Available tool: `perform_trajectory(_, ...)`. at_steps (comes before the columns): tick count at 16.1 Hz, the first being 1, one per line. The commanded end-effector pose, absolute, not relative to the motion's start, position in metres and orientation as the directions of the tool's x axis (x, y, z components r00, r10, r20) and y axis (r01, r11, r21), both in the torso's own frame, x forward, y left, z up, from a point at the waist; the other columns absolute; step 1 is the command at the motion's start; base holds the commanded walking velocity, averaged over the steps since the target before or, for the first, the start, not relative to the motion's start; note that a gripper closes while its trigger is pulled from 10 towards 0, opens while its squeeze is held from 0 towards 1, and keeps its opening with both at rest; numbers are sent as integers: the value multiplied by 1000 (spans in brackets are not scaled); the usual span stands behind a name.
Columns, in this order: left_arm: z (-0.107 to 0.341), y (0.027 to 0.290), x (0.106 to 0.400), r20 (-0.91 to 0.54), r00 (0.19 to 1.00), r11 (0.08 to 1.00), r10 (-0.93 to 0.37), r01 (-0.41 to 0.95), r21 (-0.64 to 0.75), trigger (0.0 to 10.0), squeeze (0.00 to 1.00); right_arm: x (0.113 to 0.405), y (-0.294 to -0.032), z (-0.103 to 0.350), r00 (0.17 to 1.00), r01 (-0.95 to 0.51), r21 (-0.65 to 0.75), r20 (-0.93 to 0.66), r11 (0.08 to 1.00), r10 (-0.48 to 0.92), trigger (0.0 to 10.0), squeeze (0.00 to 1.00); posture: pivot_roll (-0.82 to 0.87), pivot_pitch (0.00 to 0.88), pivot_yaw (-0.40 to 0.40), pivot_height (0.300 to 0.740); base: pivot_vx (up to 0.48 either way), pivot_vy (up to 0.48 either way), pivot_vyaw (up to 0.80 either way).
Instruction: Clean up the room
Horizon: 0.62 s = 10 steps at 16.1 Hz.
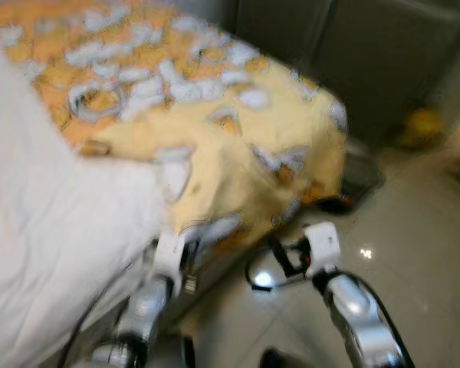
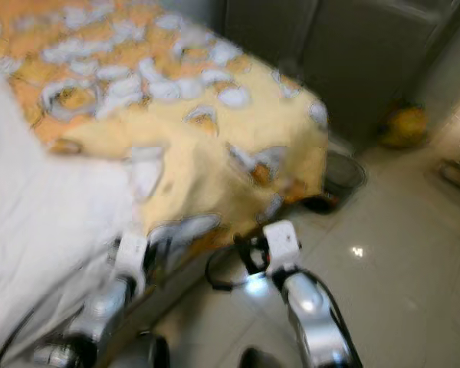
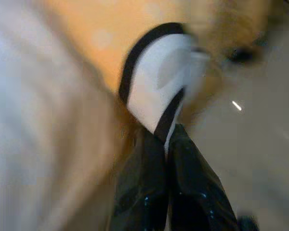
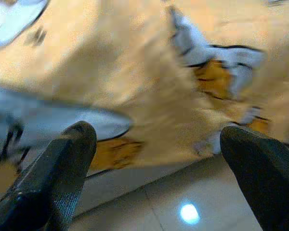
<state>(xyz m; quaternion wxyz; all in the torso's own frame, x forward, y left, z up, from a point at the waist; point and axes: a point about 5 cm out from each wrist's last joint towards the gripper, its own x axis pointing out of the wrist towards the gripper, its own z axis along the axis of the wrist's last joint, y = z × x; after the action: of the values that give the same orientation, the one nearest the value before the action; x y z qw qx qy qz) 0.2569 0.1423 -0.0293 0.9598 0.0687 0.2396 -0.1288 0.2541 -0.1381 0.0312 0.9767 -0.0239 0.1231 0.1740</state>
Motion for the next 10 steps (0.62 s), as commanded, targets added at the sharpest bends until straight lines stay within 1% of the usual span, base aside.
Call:
perform_trajectory(1, -24, 123, 262, -456, 841, 933, -292, 355, 57, 10000, 0, 251, -143, 27, 904, -348, -12, -268, 938, 332, 10000, 0, 55, 0, -76, 740, 0, 0, 0)
perform_trajectory(2, -28, 100, 255, -482, 768, 875, -422, 484, 6, 10000, 0, 253, -143, 27, 900, -360, -15, -269, 933, 343, 10000, 0, 60, 0, -84, 740, 0, 0, 0)
perform_trajectory(3, -32, 75, 245, -514, 646, 787, -564, 609, -97, 10000, 0, 256, -142, 27, 894, -374, -19, -272, 927, 355, 10000, 0, 58, 0, -87, 740, 0, 0, 0)
perform_trajectory(4, -32, 69, 243, -518, 613, 760, -597, 639, -120, 10000, 0, 256, -142, 27, 893, -377, -20, -273, 926, 358, 10000, 0, 54, 0, -89, 740, 0, 0, 0)
perform_trajectory(5, -34, 54, 236, -524, 519, 693, -675, 690, -208, 10000, 0, 258, -142, 28, 889, -385, -23, -276, 923, 364, 10000, 0, 52, 0, -92, 740, 0, 0, 0)
perform_trajectory(6, -34, 48, 233, -519, 486, 665, -704, 708, -239, 10000, 0, 259, -142, 28, 888, -389, -25, -276, 921, 367, 10000, 0, 52, 0, -92, 740, 0, 0, 0)
perform_trajectory(7, -35, 40, 227, -517, 427, 622, -742, 726, -293, 10000, 0, 260, -142, 28, 885, -396, -28, -279, 918, 373, 10000, 0, 52, 0, -96, 740, 0, 0, 0)
perform_trajectory(8, -38, 34, 221, -529, 382, 600, -758, 727, -334, 10000, 0, 260, -142, 28, 882, -402, -31, -281, 915, 378, 10000, 0, 51, 0, -98, 740, 0, 0, 0)
perform_trajectory(9, -39, 29, 216, -526, 348, 573, -776, 737, -358, 10000, 0, 260, -142, 27, 878, -409, -31, -285, 912, 384, 10000, 0, 49, 0, -100, 740, 0, 0, 0)
perform_trajectory(10, -39, 26, 214, -520, 337, 568, -785, 725, -389, 10000, 0, 259, -142, 27, 876, -413, -31, -287, 910, 388, 10000, 0, 47, 0, -103, 740, 0, 0, 0)
